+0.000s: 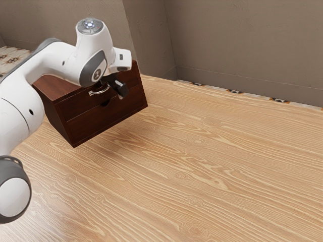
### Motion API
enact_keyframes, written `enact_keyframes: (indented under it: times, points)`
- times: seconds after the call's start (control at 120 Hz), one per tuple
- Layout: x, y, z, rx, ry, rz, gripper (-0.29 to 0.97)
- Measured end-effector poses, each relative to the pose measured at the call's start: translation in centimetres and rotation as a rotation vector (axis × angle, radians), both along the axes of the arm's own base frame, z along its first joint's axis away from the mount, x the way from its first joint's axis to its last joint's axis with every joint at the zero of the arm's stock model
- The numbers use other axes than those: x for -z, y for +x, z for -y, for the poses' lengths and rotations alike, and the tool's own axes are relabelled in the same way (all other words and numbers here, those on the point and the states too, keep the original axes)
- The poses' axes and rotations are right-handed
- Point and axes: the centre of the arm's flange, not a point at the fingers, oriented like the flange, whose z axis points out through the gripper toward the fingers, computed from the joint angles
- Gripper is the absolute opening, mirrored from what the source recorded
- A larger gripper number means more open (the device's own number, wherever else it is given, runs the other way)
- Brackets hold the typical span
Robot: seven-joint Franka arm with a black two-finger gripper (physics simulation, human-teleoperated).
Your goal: Pull the drawer handle with one arm to open the drawer
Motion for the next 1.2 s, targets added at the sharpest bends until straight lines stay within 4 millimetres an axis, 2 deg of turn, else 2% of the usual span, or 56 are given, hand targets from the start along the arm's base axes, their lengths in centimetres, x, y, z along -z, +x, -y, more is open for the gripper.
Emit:
enact_keyframes:
  times: [0.1,0.417,0.642,0.758,0.933,1.2]
  points:
    - [0.5,0.0,0.0,0.002,-0.004,-0.010,0.68]
    - [0.7,-0.5,-1.1,-0.022,-0.019,-0.011,0.50]
    - [1.0,-0.6,-1.6,-0.033,-0.032,-0.012,0.45]
    - [1.8,-0.6,-1.3,-0.032,-0.045,-0.021,0.49]
    - [1.9,-0.8,-0.8,-0.030,-0.054,-0.027,0.45]
    - [1.8,-1.7,1.5,-0.019,-0.063,-0.048,0.41]
